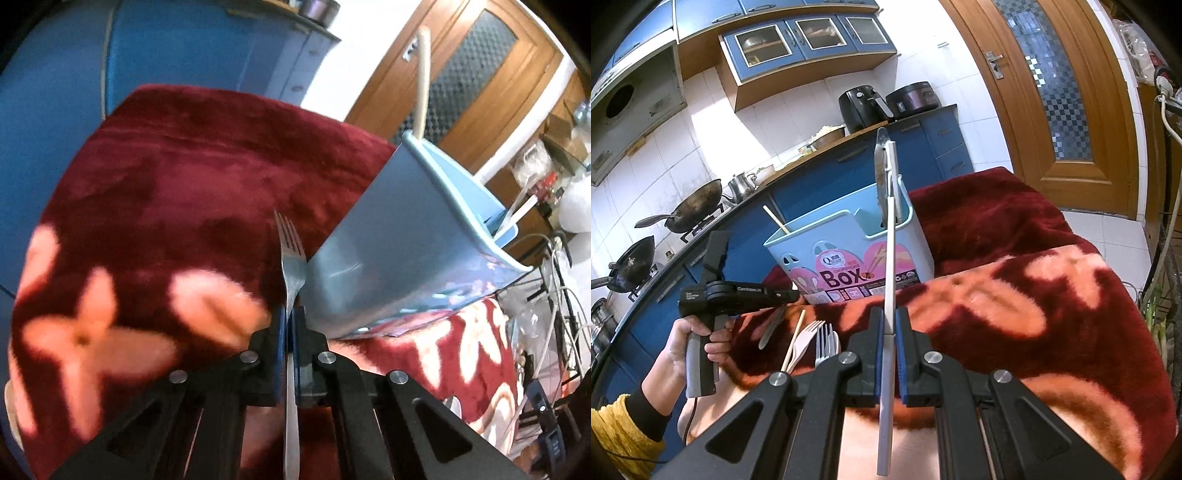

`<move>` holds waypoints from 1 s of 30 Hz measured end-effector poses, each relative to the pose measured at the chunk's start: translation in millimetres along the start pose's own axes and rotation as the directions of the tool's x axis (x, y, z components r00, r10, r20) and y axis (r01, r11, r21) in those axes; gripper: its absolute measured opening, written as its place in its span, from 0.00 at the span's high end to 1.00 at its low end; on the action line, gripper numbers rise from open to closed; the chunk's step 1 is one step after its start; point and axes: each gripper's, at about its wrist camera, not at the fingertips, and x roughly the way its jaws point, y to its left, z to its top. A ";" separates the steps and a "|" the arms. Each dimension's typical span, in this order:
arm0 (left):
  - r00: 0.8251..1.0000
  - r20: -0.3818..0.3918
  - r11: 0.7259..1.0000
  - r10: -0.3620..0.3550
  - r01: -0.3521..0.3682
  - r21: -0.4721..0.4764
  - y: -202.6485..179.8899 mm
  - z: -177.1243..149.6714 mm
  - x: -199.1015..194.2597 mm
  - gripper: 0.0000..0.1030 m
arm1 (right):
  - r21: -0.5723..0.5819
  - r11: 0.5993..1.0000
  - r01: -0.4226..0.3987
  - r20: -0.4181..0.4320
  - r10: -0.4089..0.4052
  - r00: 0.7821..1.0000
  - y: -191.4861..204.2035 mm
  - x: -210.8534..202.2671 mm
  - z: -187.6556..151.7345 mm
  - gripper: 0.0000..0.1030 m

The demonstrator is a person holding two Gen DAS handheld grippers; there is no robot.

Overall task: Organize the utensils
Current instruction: 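Carry the fork and white stick over the blue holder and open both tools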

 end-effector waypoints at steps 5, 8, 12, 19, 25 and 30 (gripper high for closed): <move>0.997 0.075 1.000 -0.014 0.015 -0.016 4.3 -15.7 -31.1 0.99 | -0.002 1.000 -0.013 0.002 0.013 1.000 3.4 1.4 0.3 0.92; 0.991 0.134 1.000 -0.022 0.024 -0.013 4.5 -27.7 -52.4 0.99 | -0.008 1.000 -0.016 0.007 0.016 1.000 6.0 0.3 0.2 0.92; 0.974 0.221 0.999 -0.044 0.047 -0.006 -5.6 -30.1 -77.0 0.99 | -0.017 1.000 -0.025 0.017 0.025 1.000 10.4 -0.4 2.2 0.92; 0.909 0.411 0.996 -0.076 0.051 0.072 -39.1 -28.1 -124.3 0.99 | -0.037 0.999 -0.030 0.040 0.031 0.999 17.1 -0.7 9.1 0.92; 0.838 0.540 0.993 -0.076 0.017 0.115 -66.0 -4.9 -141.3 0.99 | -0.039 0.999 -0.036 0.035 0.038 0.999 16.6 3.9 10.7 0.92; 0.781 0.621 0.993 -0.063 -0.014 0.119 -81.0 13.8 -138.7 0.99 | -0.043 0.998 -0.038 0.036 0.040 0.999 14.9 6.6 14.5 0.92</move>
